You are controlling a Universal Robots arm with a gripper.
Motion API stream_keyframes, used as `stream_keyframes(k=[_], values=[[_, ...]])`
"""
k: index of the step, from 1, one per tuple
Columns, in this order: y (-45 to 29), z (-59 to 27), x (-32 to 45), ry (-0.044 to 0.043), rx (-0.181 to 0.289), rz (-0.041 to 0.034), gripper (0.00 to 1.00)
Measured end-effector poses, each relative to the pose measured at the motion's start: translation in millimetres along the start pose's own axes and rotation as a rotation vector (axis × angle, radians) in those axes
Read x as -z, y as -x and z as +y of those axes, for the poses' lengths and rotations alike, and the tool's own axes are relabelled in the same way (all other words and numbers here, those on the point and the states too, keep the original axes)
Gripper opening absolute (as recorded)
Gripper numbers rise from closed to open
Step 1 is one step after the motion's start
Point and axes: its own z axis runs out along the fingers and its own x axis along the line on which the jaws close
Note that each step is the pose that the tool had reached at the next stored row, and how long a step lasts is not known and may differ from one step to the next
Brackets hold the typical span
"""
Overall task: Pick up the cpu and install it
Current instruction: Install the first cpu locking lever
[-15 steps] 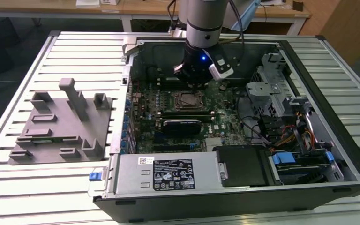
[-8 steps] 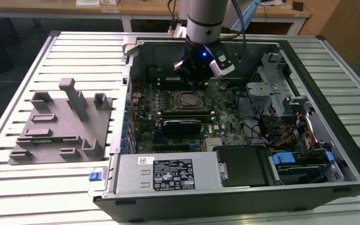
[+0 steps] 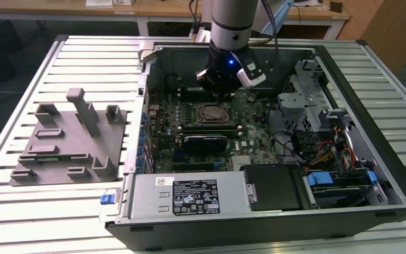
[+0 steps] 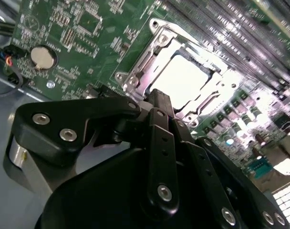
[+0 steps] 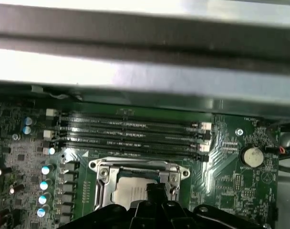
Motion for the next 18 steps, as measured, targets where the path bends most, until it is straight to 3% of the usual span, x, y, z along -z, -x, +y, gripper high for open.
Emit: stream_keyframes(k=[10, 15, 18], values=[[-0.9, -15.4, 0.8, 0.0000, 0.000, 0.0000, 0.11], [-1.2, -18.3, 1.2, 0.0004, 0.000, 0.0000, 0.11], [-1.1, -18.1, 5.6, 0.0009, 0.000, -0.0001, 0.11]])
